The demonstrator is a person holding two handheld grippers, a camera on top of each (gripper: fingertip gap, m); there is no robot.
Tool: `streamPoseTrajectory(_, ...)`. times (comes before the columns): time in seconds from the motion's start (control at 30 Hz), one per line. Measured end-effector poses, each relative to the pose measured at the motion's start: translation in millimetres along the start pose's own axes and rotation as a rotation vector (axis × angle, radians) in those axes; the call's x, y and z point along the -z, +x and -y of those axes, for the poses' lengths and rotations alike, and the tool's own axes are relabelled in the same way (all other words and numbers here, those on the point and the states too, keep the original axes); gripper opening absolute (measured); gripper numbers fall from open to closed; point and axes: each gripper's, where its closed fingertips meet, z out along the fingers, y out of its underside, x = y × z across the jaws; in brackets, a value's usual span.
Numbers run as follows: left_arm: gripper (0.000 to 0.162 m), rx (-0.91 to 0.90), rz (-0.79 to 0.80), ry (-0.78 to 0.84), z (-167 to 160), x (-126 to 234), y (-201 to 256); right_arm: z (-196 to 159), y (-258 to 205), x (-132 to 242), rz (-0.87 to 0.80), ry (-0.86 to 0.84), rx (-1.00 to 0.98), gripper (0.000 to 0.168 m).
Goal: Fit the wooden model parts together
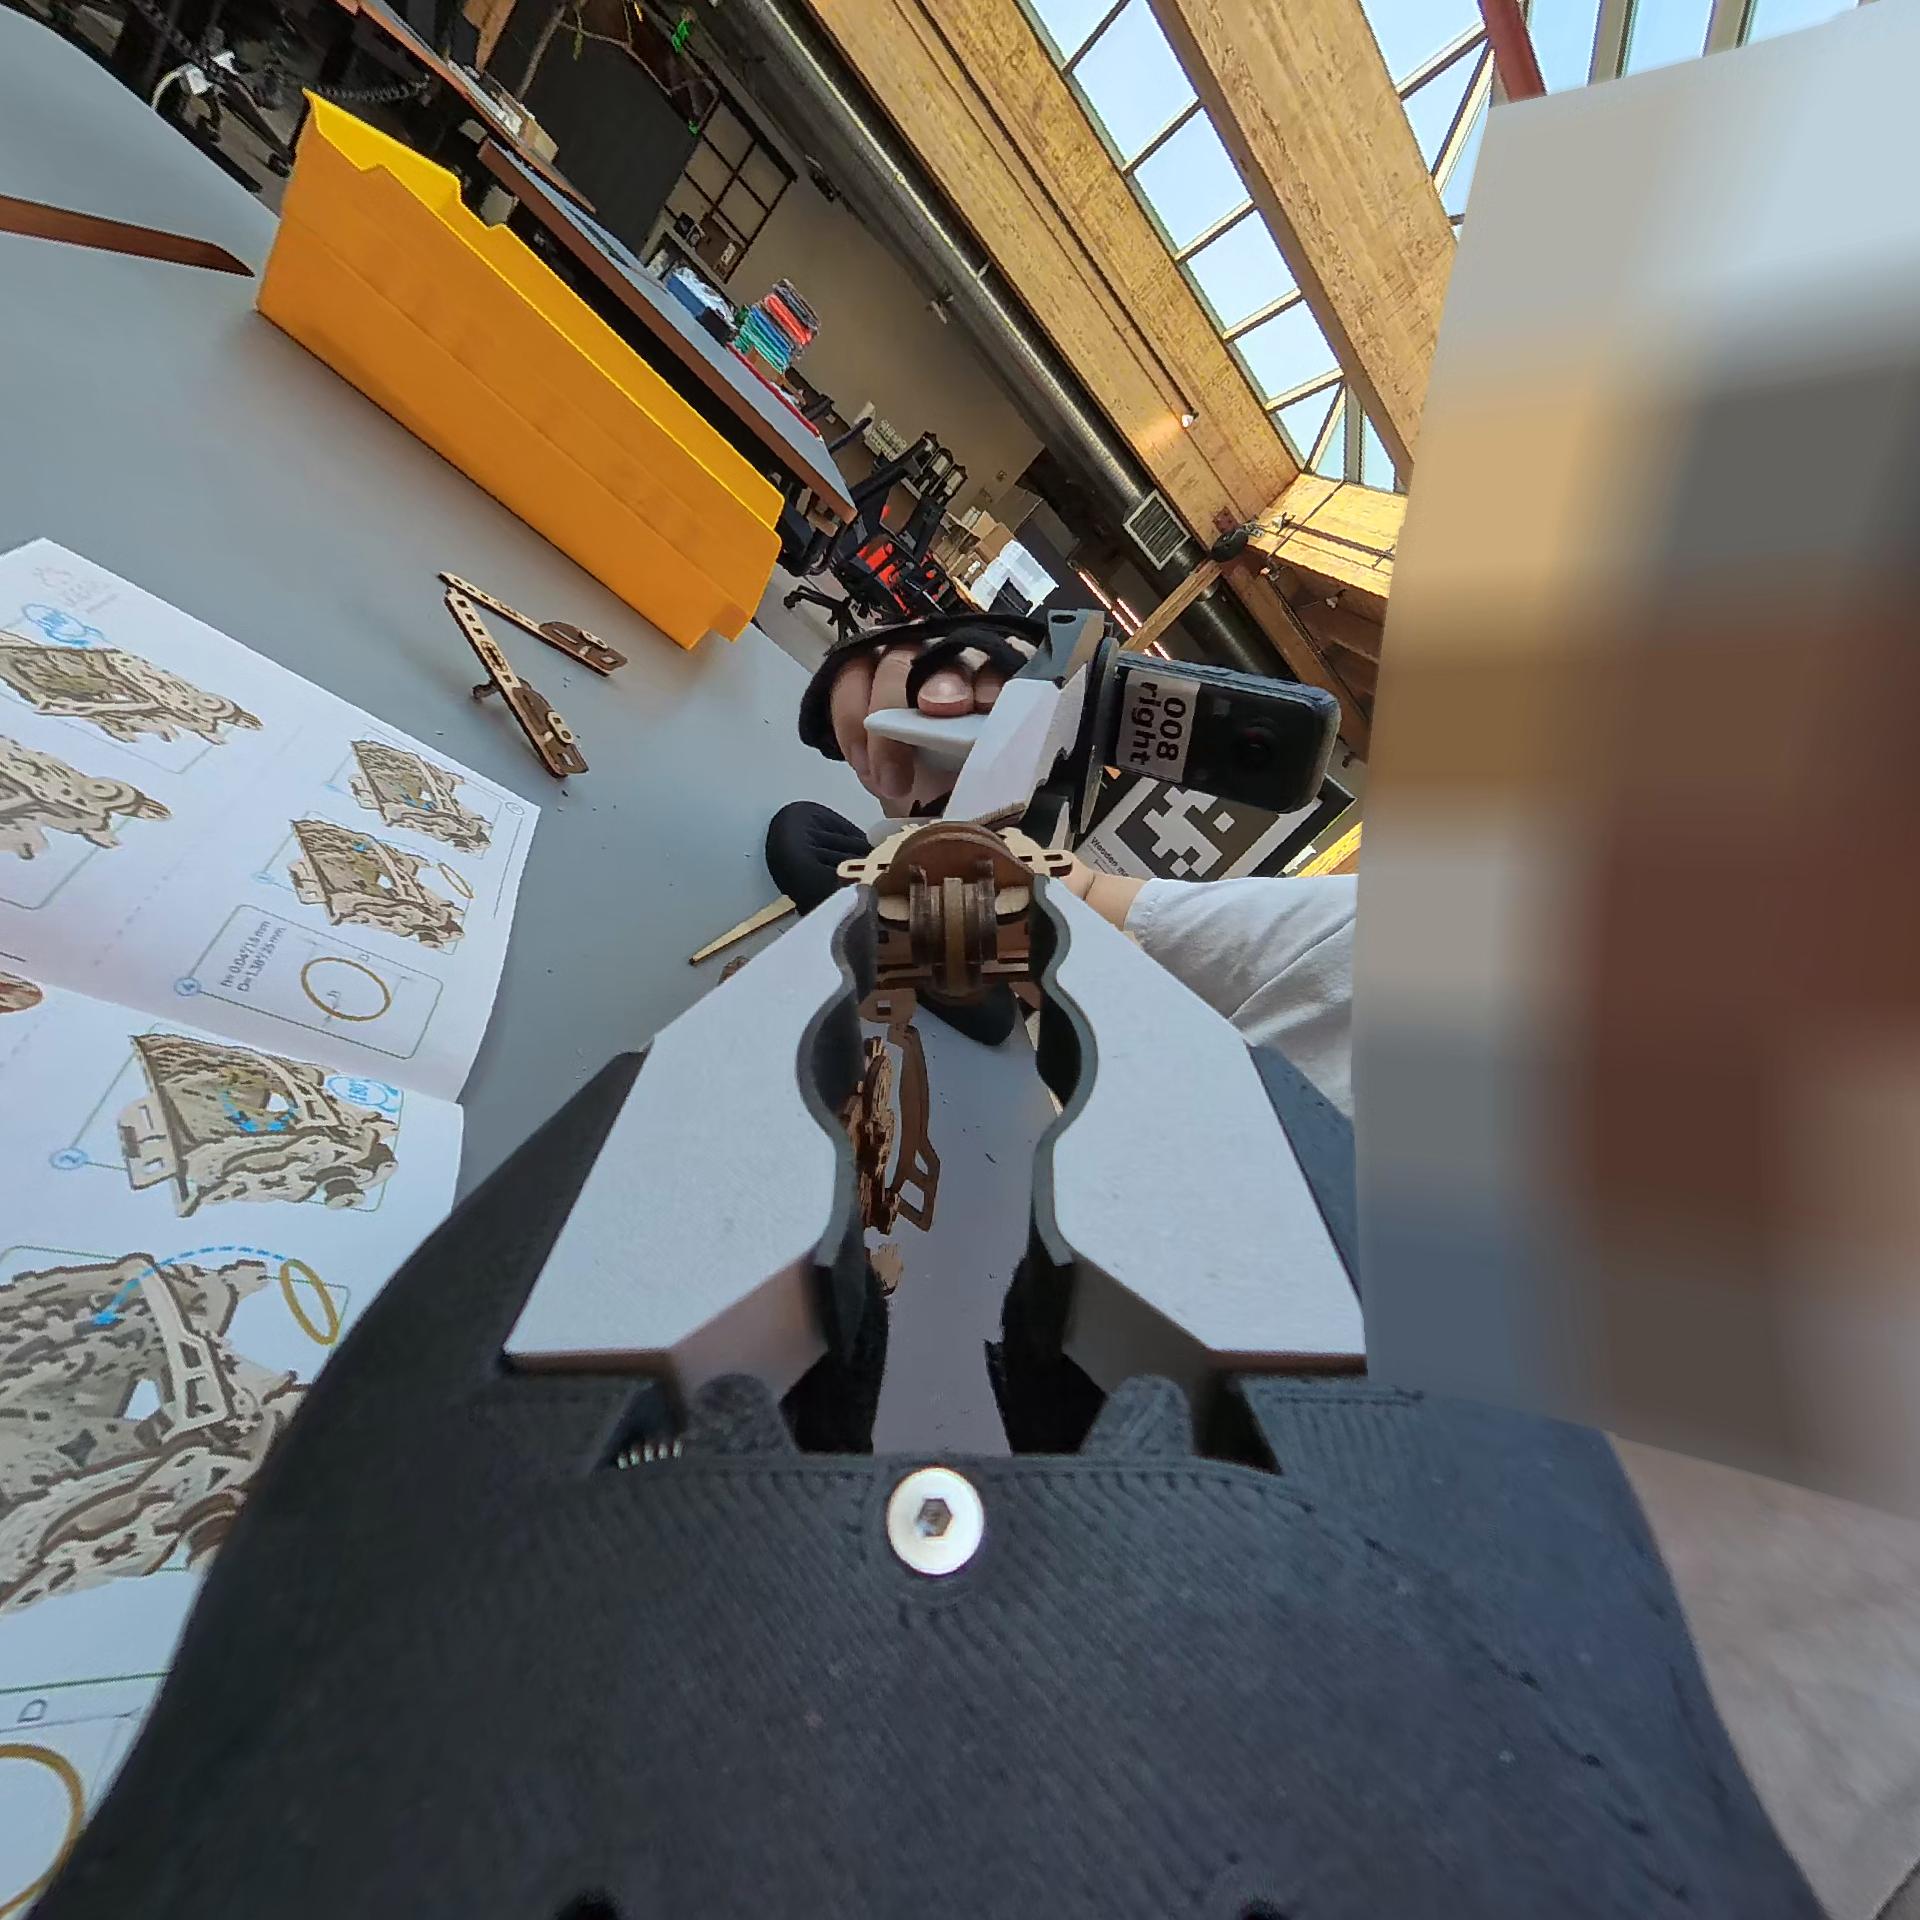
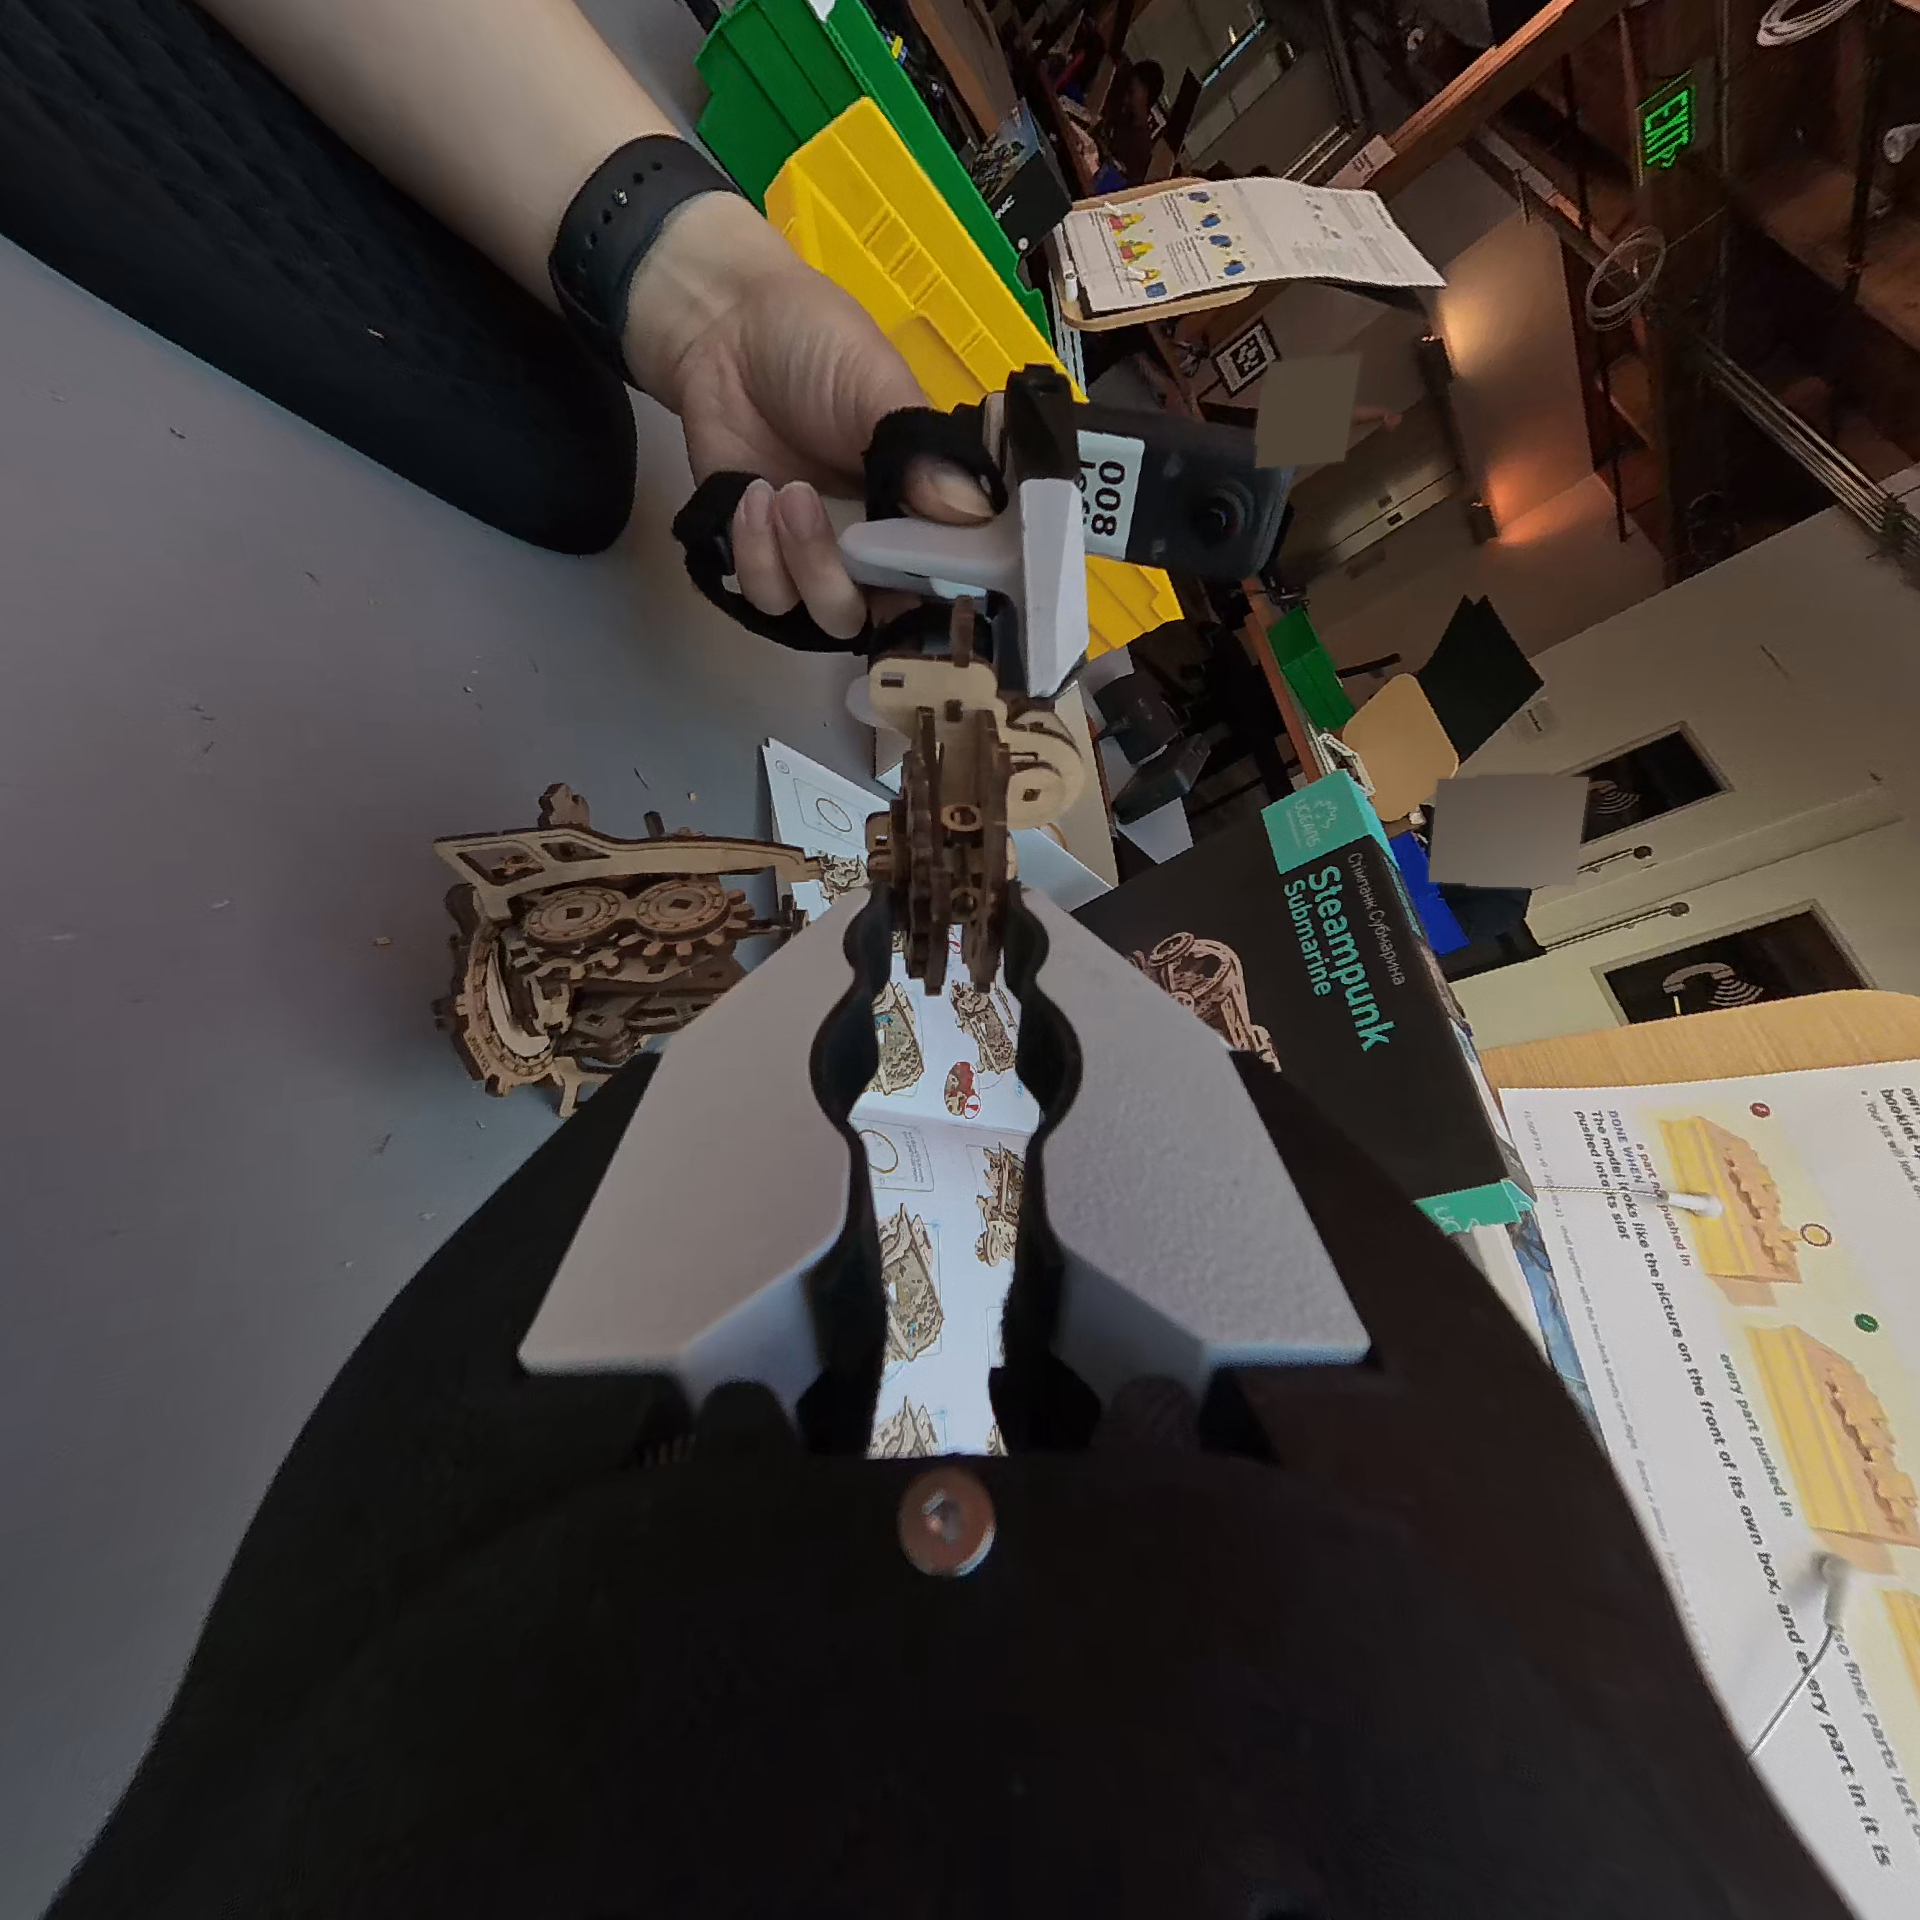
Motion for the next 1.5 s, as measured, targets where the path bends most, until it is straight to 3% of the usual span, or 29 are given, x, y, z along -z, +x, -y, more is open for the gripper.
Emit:
streamPoseTrajectory(0.17, 0.031, -0.01, -0.005, 0.05, 12, 9, 4, -4, 4, 6, -0.034, -0.02, 0.012, 0.02)
streamPoseTrajectory(0.27, 0.031, -0.116, 0.133, 0.004, 10, 20, -8, -13, 4, 6, -0.036, -0.056, 0.007, 0.02)
streamPoseTrajectory(0.53, 0.039, -0.341, 0.334, -0.27, -41, 27, -14, -31, 5, 5, -0.072, -0.165, -0.047, 0.02)
streamPoseTrajectory(0.83, 0.031, -0.187, 0.205, -0.332, -61, 10, -34, -35, 13, -1, -0.119, -0.161, -0.066, 0.02)
streamPoseTrajectory(1.27, 0.035, -0.183, 0.162, -0.497, -85, 6, -46, -37, -2, -9, -0.067, -0.137, -0.038, 0.02)
streamPoseTrajectory(1.5, 0.018, -0.212, 0.157, -0.542, -94, 3, -45, -37, -4, -10, -0.056, -0.121, -0.055, 0.02)
